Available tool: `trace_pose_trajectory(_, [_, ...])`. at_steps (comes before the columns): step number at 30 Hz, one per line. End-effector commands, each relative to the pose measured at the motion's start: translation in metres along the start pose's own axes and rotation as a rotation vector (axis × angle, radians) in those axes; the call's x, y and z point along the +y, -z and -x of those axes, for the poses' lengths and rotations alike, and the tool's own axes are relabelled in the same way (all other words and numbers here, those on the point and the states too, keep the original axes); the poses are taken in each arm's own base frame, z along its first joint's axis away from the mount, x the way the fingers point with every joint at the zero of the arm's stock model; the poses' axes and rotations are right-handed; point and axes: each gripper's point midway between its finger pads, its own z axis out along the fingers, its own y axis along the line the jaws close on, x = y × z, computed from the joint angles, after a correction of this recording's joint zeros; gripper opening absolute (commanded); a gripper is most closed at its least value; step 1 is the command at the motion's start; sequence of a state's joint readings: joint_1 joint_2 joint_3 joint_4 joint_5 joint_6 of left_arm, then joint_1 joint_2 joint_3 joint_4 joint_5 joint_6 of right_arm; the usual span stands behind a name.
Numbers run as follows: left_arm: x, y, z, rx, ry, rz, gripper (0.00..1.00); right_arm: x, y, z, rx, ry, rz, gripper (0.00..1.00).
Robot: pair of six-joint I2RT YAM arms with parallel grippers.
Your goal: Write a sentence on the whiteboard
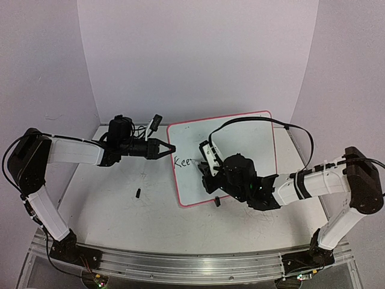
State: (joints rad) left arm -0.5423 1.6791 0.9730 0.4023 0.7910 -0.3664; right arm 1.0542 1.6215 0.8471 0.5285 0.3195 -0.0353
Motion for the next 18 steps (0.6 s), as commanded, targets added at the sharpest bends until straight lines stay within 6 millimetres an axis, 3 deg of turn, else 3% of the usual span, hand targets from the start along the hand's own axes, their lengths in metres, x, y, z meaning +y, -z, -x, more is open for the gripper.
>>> trace_pose_trajectory(1, [-0.015, 0.005, 0.020, -0.052, -0.083, -0.030, 0.08, -0.006, -0.002, 0.003, 0.006, -0.010, -0.033, 0.00])
trace_pose_trajectory(18, [-0.015, 0.006, 0.020, -0.052, -0.083, -0.030, 0.08, -0.005, 0.002, -0.017, 0.066, -0.030, -0.016, 0.00])
